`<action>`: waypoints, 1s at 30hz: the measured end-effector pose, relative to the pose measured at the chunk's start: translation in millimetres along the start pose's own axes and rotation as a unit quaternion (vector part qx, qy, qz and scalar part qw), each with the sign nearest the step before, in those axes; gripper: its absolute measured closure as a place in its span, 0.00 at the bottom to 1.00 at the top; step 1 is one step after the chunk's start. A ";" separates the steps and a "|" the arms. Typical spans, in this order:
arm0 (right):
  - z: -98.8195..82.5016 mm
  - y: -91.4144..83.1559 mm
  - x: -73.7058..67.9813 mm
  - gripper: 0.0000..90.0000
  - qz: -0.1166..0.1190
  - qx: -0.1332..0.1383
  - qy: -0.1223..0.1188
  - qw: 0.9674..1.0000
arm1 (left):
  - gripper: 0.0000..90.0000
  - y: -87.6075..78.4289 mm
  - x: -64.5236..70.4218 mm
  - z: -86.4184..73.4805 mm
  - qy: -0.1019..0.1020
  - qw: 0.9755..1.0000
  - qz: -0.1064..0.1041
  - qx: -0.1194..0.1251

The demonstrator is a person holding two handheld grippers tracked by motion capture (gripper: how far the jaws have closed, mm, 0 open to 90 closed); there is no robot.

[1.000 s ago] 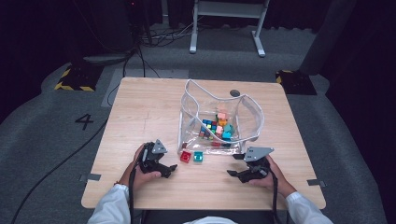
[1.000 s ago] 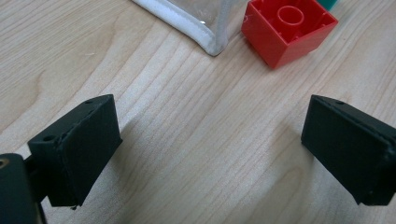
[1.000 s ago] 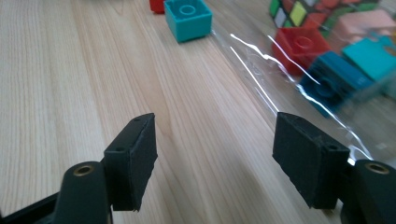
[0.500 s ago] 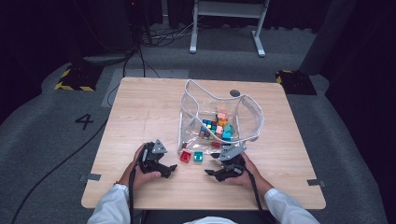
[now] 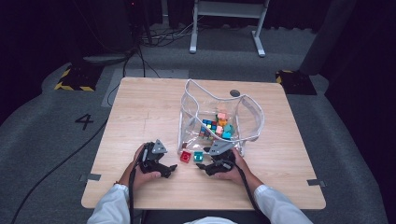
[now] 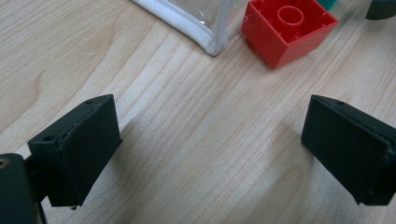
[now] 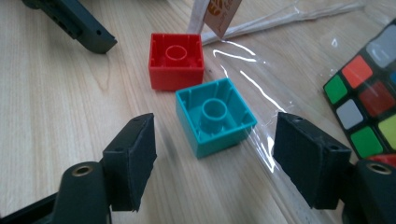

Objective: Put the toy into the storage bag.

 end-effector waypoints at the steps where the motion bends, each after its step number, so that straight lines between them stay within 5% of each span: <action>1: 1.5 1.4 -0.6 0.34 0.000 0.002 0.002 1.000 | 0.05 0.1 0.0 0.0 0.000 1.000 0.000 0.000; 11: 9.0 10.5 -4.3 0.35 0.006 0.003 -0.004 1.000 | 0.05 0.0 0.0 0.0 0.000 1.000 0.000 0.000; 18: 10.2 13.9 -6.1 0.49 0.015 0.008 -0.017 1.000 | 0.05 0.1 0.0 0.0 0.000 1.000 0.001 0.001; 25: 8.0 12.2 -8.1 0.63 0.024 0.001 -0.005 1.000 | 0.05 0.1 0.0 0.0 0.000 1.000 0.000 0.000; 30: 4.5 6.3 -7.3 0.66 0.027 -0.004 -0.014 1.000 | 0.05 0.1 0.0 0.0 -0.001 1.000 0.000 0.000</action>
Point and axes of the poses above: each handheld gripper's, and its own axes: y roughly forward along the jaws, z roughly out of its top, x roughly to its right, the point moved 4 cm from there along y, roughly forward along the jaws, and after that the axes turned 3 degrees about -y, right-handed, at the moved point
